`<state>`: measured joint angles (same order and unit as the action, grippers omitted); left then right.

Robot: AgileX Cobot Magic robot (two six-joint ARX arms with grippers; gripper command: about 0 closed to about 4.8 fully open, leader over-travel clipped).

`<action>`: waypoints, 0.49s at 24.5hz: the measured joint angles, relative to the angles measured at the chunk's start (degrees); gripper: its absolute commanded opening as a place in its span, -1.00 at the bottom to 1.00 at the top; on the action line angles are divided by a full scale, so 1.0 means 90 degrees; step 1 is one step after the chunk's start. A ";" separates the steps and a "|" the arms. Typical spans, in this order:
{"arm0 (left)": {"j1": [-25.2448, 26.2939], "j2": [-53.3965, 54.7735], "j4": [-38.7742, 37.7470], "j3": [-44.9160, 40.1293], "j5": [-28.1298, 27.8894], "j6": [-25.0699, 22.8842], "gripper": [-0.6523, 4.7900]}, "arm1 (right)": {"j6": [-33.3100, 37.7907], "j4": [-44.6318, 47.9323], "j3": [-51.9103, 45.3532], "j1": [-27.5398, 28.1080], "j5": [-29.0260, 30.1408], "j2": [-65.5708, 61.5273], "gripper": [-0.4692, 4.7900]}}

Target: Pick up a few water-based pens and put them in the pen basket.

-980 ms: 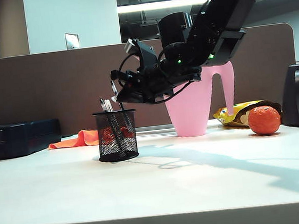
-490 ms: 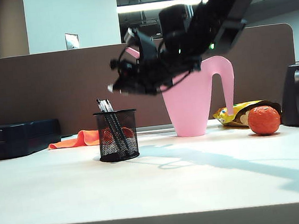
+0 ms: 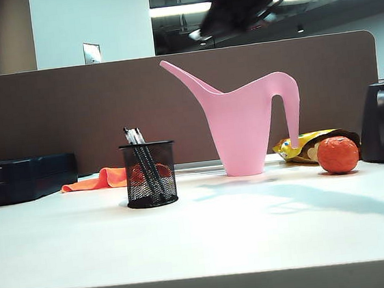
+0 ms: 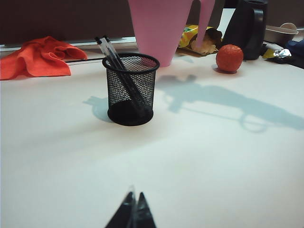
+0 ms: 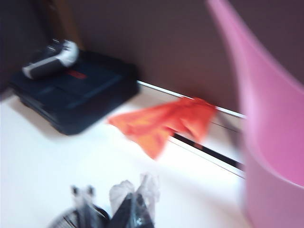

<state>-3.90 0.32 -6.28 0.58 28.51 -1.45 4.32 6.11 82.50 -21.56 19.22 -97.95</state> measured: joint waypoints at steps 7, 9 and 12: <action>0.0000 0.0000 0.0000 0.0000 -0.0029 0.0000 -0.78 | -0.0777 -0.2351 -0.0588 0.1299 0.0131 0.1734 -0.85; 0.0000 0.0000 0.0002 0.0000 -0.0114 0.0000 -0.78 | -0.0731 -0.2390 -0.1331 0.1819 0.0272 0.2574 -0.85; 0.0000 0.0000 0.0002 0.0000 -0.0257 0.0000 -0.78 | -0.0687 -0.2460 -0.2652 0.2752 0.0274 0.4206 -0.85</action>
<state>-3.90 0.32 -6.26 0.58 26.20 -1.45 -1.87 -16.03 58.63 3.20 21.69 -60.10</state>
